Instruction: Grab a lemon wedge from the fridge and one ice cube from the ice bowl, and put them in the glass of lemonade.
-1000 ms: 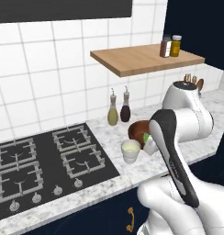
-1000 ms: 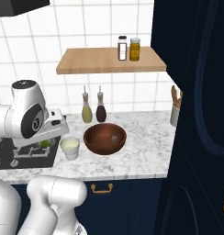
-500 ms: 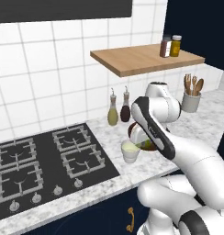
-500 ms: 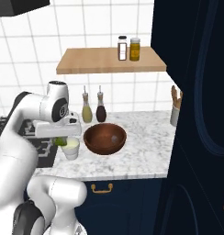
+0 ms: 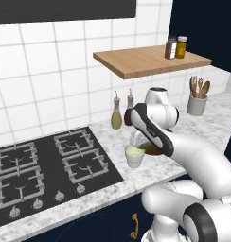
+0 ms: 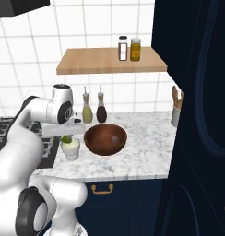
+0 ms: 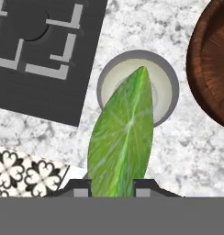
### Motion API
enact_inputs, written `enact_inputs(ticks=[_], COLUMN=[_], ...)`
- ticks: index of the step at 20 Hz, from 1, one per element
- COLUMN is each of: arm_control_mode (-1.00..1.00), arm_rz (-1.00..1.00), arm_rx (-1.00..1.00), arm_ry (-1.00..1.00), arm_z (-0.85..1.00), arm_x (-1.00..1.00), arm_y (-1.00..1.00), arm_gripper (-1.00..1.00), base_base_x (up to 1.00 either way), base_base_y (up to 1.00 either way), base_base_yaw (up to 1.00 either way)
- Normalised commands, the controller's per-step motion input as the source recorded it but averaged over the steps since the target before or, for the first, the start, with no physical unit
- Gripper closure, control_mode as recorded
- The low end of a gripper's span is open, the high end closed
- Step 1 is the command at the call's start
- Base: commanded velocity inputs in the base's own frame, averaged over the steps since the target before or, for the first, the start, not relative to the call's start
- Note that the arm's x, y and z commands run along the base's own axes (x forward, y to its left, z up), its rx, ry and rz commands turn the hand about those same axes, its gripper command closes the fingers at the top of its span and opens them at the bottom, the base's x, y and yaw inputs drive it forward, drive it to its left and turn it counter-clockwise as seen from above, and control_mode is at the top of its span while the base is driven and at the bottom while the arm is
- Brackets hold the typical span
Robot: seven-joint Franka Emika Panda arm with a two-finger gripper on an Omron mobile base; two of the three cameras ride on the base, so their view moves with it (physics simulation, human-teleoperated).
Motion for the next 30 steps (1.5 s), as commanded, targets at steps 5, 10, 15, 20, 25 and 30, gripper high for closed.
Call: enact_inputs(ticks=[5,10,15,20,25,30], arm_control_mode=[-1.0,-1.0,-1.0,-1.0,-1.0,-1.0], arm_rz=[0.0,0.0,0.0,0.0,0.0,0.02], arm_rx=[0.0,0.0,0.0,0.0,0.0,0.0], arm_ry=[-0.04,-0.01,0.0,0.0,-0.02,-0.12], arm_z=[-0.19,-0.03,0.0,0.0,0.0,0.0], arm_x=[0.6,0.27,0.28,0.11,-0.15,-0.25], arm_y=[0.01,0.0,0.0,0.0,0.02,0.05], arm_gripper=[1.0,1.0,1.0,1.0,1.0,1.0], base_base_x=[0.0,0.0,0.0,0.0,0.0,0.0], base_base_y=[0.0,0.0,0.0,0.0,0.0,0.0], base_base_yaw=[0.0,0.0,0.0,0.0,0.0,0.0])
